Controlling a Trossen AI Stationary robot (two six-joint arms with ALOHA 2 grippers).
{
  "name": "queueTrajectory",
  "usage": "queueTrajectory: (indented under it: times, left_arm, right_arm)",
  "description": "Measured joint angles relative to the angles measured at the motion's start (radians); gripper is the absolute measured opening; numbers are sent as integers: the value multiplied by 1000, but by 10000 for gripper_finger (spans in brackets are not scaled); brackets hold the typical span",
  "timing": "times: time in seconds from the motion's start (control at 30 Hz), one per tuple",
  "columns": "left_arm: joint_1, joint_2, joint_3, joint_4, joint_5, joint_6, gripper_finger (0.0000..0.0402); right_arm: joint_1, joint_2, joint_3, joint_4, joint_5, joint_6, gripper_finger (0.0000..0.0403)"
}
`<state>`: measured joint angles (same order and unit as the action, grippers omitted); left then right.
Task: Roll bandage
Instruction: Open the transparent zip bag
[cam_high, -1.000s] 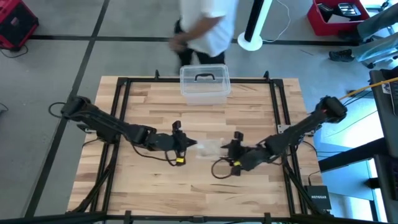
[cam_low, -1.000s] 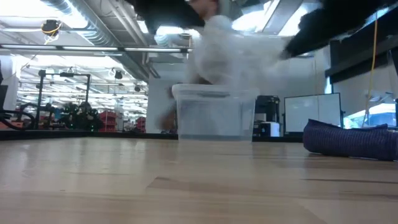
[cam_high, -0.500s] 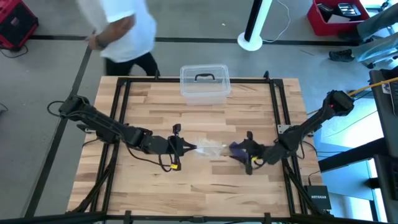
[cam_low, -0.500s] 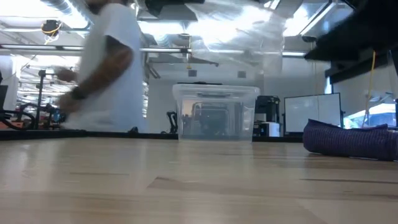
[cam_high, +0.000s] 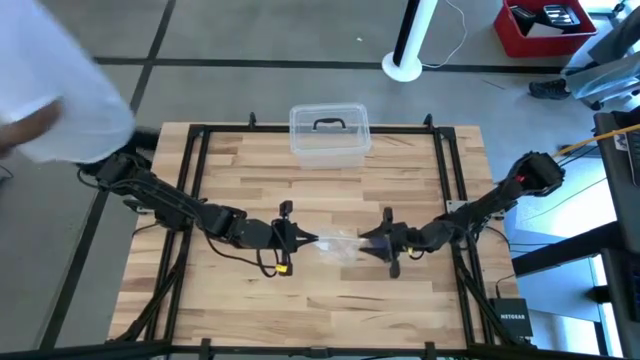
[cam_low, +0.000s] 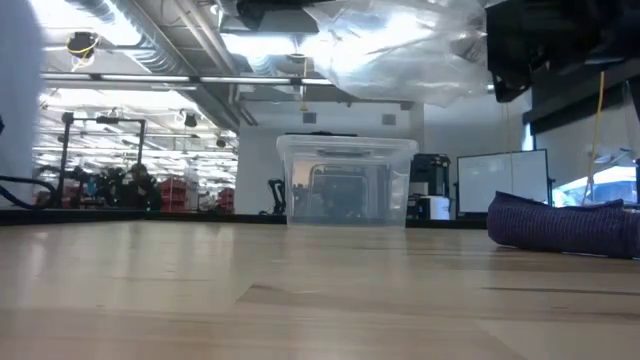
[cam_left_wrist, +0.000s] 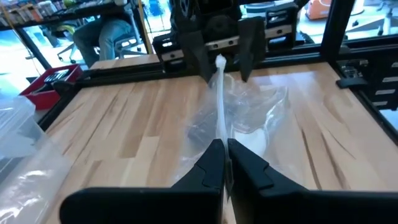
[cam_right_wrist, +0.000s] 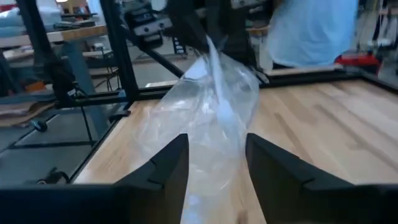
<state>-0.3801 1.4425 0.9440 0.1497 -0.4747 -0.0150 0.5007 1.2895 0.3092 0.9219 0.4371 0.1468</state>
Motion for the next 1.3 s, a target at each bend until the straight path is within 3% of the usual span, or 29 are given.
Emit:
queueTrajectory:
  times: [0.2, 0.43, 0.63, 0.87, 1.0, 1.1, 1.3]
  left_arm:
    - [0, 1, 0, 8, 0, 4, 2]
    - [0, 1, 0, 16, 0, -7, 5]
    - [22, -10, 1, -22, 0, -96, 23]
    - [47, -27, 167, -284, 0, -129, 107]
    - [64, -11, 235, -337, 1, -127, 146]
    - [82, 35, 257, -313, 32, -113, 158]
    - [120, 223, 326, -276, 101, -60, 158]
  right_arm:
    - [-4, 12, 0, 29, 14, -50, 134]
    - [-4, 12, 0, 47, 21, -107, 12]
    - [-4, 12, 0, 49, 67, -117, 9]
    - [-4, 11, 0, 42, 112, -74, 5]
    - [-9, 11, 2, 13, 158, -48, 4]
    - [-37, 10, 39, -108, 167, -10, 3]
    - [-114, 18, 205, -466, 84, 25, 2]
